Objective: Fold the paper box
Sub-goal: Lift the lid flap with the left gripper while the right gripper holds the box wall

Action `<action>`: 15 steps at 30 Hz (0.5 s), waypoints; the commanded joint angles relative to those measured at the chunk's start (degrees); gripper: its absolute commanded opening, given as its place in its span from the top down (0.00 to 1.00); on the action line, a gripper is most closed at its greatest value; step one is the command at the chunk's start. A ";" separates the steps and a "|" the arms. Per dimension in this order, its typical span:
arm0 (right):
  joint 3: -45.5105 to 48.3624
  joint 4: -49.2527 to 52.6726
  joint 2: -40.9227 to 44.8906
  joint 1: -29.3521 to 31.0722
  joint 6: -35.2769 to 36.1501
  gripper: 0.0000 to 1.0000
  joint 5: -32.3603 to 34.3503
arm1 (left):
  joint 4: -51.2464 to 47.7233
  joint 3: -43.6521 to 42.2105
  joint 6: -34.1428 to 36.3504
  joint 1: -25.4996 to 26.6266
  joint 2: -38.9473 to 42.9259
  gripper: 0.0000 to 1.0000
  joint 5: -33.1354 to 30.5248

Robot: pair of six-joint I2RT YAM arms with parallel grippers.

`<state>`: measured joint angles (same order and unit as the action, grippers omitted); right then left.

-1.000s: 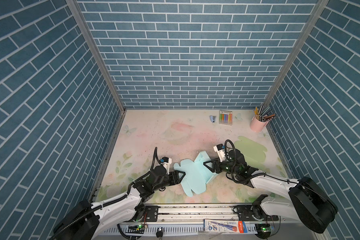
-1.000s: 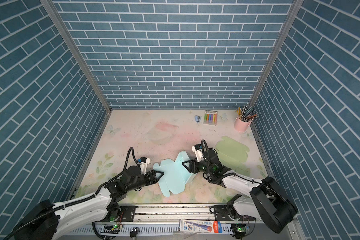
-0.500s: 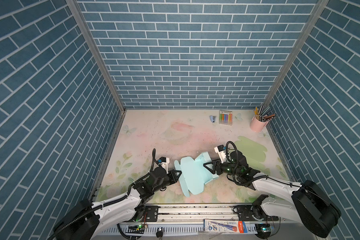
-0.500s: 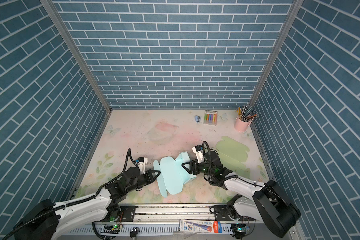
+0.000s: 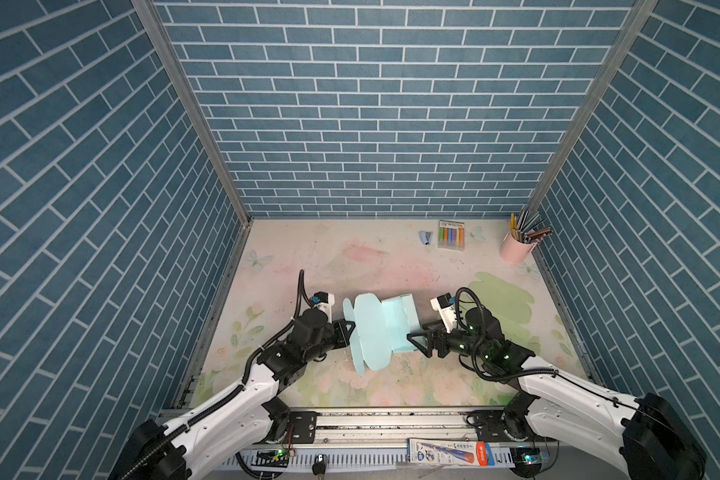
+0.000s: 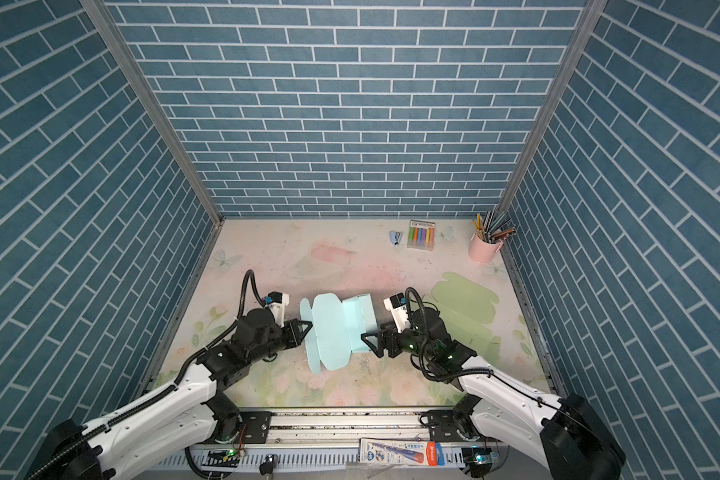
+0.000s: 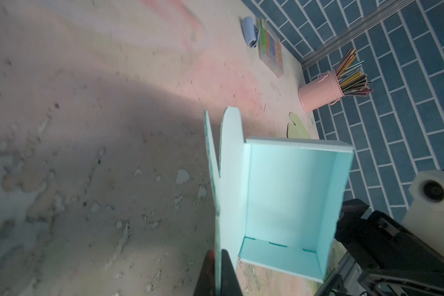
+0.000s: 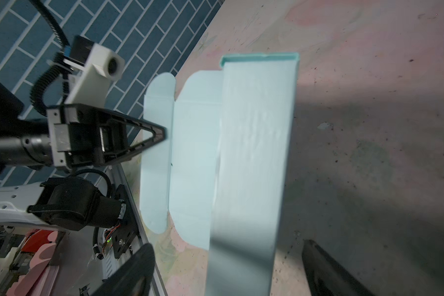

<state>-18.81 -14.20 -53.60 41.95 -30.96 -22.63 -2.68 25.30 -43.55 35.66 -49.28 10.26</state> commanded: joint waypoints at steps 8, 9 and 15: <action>-5.79 3.83 9.74 0.11 9.78 0.12 10.75 | -24.68 22.05 28.40 -0.93 -10.40 1.00 9.85; -5.38 0.67 10.86 0.12 11.19 0.12 9.98 | -26.38 24.00 30.01 -0.90 -11.07 1.00 10.57; -2.67 -17.24 11.88 0.07 22.82 0.08 4.77 | -36.48 33.93 38.47 3.07 -14.75 1.00 12.99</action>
<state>-21.82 -21.47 -41.04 41.95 -17.37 -15.18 -31.51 55.42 -12.67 36.58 -63.29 20.73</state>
